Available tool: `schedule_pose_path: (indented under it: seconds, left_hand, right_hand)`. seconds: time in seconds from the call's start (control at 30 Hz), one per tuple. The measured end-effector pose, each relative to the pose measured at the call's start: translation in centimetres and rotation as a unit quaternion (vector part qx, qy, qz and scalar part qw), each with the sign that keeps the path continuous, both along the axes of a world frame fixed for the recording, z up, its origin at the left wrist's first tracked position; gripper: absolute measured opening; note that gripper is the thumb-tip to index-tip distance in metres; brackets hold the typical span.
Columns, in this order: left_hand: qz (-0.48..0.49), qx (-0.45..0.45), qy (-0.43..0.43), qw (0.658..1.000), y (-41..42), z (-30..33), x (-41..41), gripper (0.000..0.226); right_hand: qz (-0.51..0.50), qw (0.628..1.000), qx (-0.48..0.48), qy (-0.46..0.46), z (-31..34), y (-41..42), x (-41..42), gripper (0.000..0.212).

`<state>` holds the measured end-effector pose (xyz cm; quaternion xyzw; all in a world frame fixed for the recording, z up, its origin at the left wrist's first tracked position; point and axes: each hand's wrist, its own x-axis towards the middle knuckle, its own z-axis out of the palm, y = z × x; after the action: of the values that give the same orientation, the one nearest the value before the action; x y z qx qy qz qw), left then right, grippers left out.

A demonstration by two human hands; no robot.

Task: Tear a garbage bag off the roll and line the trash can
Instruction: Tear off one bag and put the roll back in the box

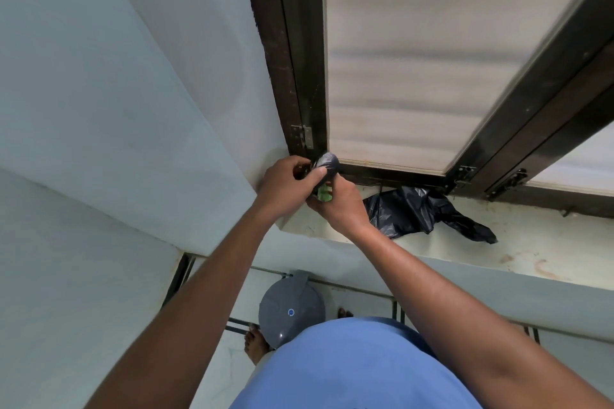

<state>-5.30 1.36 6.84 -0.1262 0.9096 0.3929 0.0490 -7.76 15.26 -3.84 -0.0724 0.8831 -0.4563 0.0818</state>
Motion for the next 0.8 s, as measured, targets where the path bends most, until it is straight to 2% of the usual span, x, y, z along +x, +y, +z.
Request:
schedule_pose_path:
  seconds: [0.1, 0.2, 0.3, 0.47, 0.63, 0.73, 0.8]
  left_hand:
    - [0.001, -0.152, 0.034, 0.988, 0.2, 0.3, -1.1, 0.044]
    - [-0.034, -0.254, 0.028, 0.966, 0.0, 0.4, -1.5, 0.038]
    - [-0.089, -0.32, 0.005, 0.943, 0.2, 0.2, -1.1, 0.031]
    - [-0.197, -0.396, 0.006, 0.897, 0.8, 1.4, -1.7, 0.03]
    - [-0.311, -0.484, 0.0, 0.818, 1.8, 2.4, -3.6, 0.029]
    - [-0.392, -0.532, 0.02, 0.75, 2.5, 1.7, -4.1, 0.025]
    - [-0.428, -0.549, 0.038, 0.717, 2.7, 1.0, -4.1, 0.024]
  right_hand:
    - [-0.009, 1.0, -0.026, 0.001, 0.0, 0.2, 0.0, 0.051]
    - [-0.028, 0.999, -0.044, 0.003, 0.0, 0.6, -0.1, 0.059]
    - [-0.03, 0.999, -0.044, -0.001, -0.1, 1.0, -0.4, 0.059]
    - [-0.017, 0.999, -0.033, -0.004, -0.4, 1.1, -0.3, 0.062]
    - [-0.012, 0.999, -0.029, -0.014, -0.3, 0.8, -0.2, 0.067]
    - [-0.018, 0.999, -0.034, -0.02, -0.3, 0.7, -0.1, 0.062]
    - [-0.028, 0.999, -0.037, -0.02, -0.3, 0.6, -0.1, 0.061]
